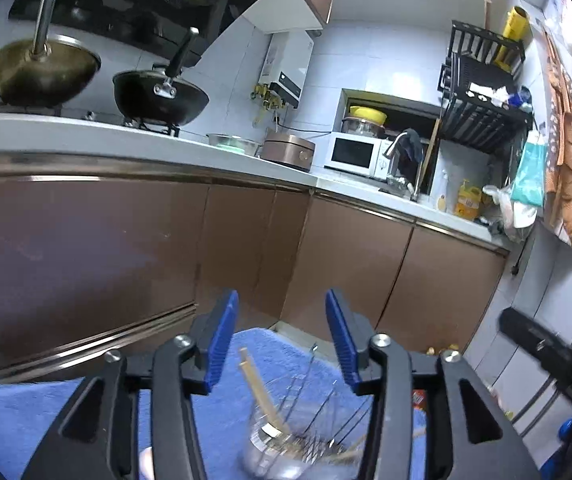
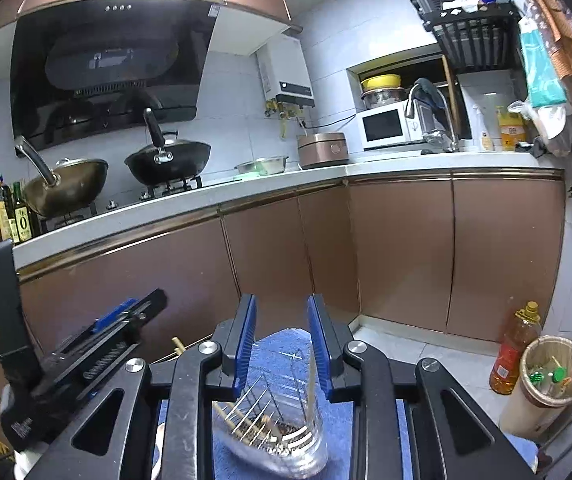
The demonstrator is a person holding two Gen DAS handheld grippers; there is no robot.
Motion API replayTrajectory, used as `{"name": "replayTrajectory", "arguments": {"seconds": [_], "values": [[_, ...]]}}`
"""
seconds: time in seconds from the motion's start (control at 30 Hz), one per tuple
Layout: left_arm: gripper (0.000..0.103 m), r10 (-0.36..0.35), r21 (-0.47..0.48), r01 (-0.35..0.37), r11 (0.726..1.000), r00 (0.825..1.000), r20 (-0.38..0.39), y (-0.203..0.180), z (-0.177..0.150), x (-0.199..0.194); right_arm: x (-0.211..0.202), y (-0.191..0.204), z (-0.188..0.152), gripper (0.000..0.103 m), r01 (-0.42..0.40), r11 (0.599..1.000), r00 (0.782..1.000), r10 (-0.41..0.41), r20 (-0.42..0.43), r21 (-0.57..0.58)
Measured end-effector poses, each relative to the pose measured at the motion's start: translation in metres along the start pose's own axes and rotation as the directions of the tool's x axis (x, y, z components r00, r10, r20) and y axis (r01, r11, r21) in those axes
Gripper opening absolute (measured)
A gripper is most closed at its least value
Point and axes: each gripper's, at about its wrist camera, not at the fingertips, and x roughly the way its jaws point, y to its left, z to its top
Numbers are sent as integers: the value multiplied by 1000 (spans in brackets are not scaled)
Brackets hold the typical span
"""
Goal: Organize utensils
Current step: 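Lift both chopsticks over the clear holder and open both tools to drop them, then move the left tool toward a white spoon while the right tool approaches a chopstick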
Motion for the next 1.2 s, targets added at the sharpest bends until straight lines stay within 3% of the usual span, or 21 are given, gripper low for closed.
{"name": "replayTrajectory", "arguments": {"seconds": [0.13, 0.37, 0.67, 0.8, 0.97, 1.2], "values": [[48, 35, 46, -33, 998, 999, -26, 11, 8, -37, -41, -2, 4, 25, -2, 999, 1000, 2, 10, 39], [48, 59, 47, -53, 998, 989, -135, 43, 2, -93, -94, -2, -2, 25, -2, 996, 1000, 3, -18, 88], [48, -7, 11, 10, 1000, 962, -274, 67, -17, -144, -144, 12, -13, 25, -30, 992, 999, 34, -30, 123], [48, -96, -53, 83, 995, 933, -346, 76, -30, -162, -159, 24, -20, 25, -49, 991, 997, 56, -53, 124], [48, -152, -111, 116, 987, 900, -408, 86, -48, -177, -171, 34, -30, 25, -64, 990, 994, 75, -85, 126], [48, -255, -223, 161, 962, 826, -503, 97, -80, -180, -177, 38, -51, 25, -70, 985, 980, 98, -174, 160]]}}
